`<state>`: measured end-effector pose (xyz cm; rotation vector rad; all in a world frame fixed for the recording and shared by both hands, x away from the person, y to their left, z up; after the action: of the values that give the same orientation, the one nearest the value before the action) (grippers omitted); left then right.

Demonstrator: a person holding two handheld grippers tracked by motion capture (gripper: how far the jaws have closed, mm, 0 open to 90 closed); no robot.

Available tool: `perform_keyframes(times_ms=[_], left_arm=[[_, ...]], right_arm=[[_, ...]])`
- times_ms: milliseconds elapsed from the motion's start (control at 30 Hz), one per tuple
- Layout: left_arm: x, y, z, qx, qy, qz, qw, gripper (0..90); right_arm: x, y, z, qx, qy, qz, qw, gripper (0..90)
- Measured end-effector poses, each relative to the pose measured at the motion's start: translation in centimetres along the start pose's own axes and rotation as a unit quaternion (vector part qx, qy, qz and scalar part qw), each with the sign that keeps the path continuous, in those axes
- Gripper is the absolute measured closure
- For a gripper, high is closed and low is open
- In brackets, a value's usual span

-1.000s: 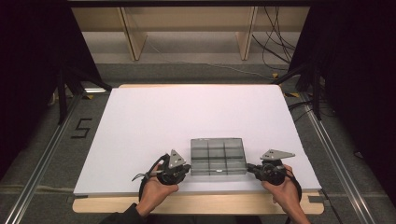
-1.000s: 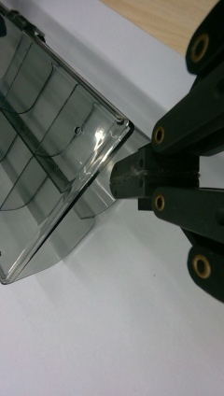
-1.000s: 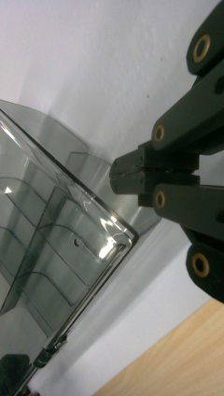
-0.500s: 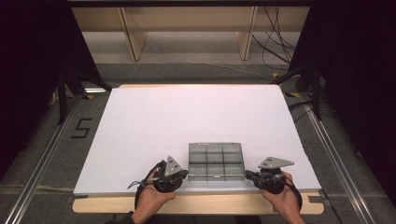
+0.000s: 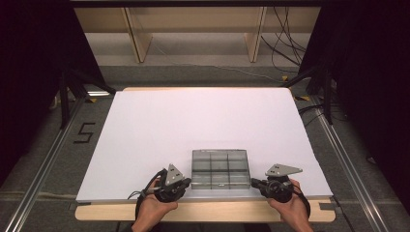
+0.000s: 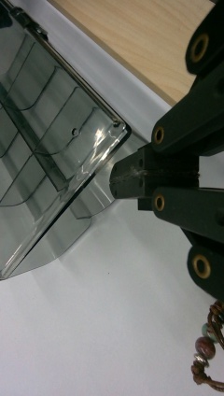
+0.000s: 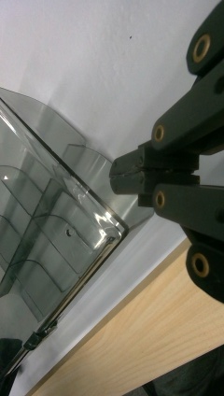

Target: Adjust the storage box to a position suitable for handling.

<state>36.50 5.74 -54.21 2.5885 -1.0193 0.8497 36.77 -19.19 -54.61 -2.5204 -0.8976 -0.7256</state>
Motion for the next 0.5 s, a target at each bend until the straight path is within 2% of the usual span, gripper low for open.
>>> perform_keyframes(times_ms=[33, 67, 100, 133, 167, 200, 233, 267, 300, 333, 367, 400, 433, 467, 500], left_arm=[[0.0, 0.0, 0.2, -0.004, 0.003, -0.009, 1.0000, 89.5], [0.0, 0.0, 0.2, -0.004, 0.003, -0.009, 1.0000, 89.4], [-0.2, 0.0, 0.2, -0.009, 0.000, -0.013, 0.9999, 89.4], [-0.1, -0.4, 0.2, -0.006, 0.002, -0.018, 0.9998, 86.4], [-0.1, -0.4, 0.2, -0.006, 0.002, -0.018, 0.9998, 79.7], [-0.1, -0.6, 0.1, -0.006, -0.001, -0.013, 0.9999, 79.7], [0.0, -0.7, 0.1, -0.010, 0.008, -0.030, 0.9995, 76.0], [0.2, -0.6, -0.4, -0.018, 0.017, -0.034, 0.9991, 75.0], [0.2, -0.6, -0.4, -0.018, 0.017, -0.034, 0.9991, 73.1], [0.3, -0.7, -0.6, -0.015, 0.019, -0.035, 0.9991, 73.1], [0.3, -0.9, -0.8, -0.013, 0.018, -0.031, 0.9993, 70.5], [0.4, -0.9, -1.0, -0.018, 0.024, -0.043, 0.9986, 66.4], [0.4, -1.0, -1.2, -0.021, 0.024, -0.041, 0.9986, 64.7], [0.4, -1.0, -1.4, -0.026, 0.024, -0.041, 0.9985, 62.9], [0.5, -0.8, -1.6, -0.030, 0.031, -0.050, 0.9978, 61.5]], right_arm=[[-0.1, -0.2, 0.0, 0.003, -0.006, 0.003, 1.0000, 90.0], [-0.1, -0.2, 0.0, 0.003, -0.006, 0.003, 1.0000, 90.0], [0.0, 0.1, 0.0, -0.011, 0.000, -0.010, 0.9999, 90.0], [0.0, 0.1, -0.1, -0.019, -0.011, -0.027, 0.9994, 89.7], [0.0, 0.2, -0.1, -0.022, -0.012, -0.037, 0.9990, 87.2], [0.0, 0.2, -0.1, -0.022, -0.012, -0.037, 0.9990, 87.2], [0.1, 0.4, 0.0, -0.021, -0.008, -0.042, 0.9988, 86.9], [0.0, 0.5, 0.0, -0.011, -0.010, -0.034, 0.9993, 86.6], [0.0, 0.5, 0.0, -0.011, -0.010, -0.034, 0.9993, 86.6], [0.0, 0.5, -0.1, -0.006, -0.008, -0.044, 0.9990, 86.7], [-0.1, 0.5, -0.2, -0.008, -0.003, -0.047, 0.9989, 86.8], [-0.1, 0.7, -0.5, -0.016, -0.003, -0.044, 0.9989, 86.9], [-0.3, 0.4, -0.8, -0.014, -0.004, -0.025, 0.9996, 87.0], [-0.1, 0.7, -1.0, -0.021, 0.004, -0.038, 0.9990, 87.3], [-0.1, 0.4, -1.2, -0.016, 0.010, -0.029, 0.9994, 87.8]])
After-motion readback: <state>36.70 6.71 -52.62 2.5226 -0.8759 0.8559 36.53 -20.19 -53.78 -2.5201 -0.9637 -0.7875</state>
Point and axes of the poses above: each handheld gripper's, and its own axes: z roughly forward along the jaws, x roughly out of its top, y roughly to its right, the point moved 9 cm from there along z, roughly forward along the jaws, and after that the axes turned 13 degrees about -y, right-handed, at the moved point
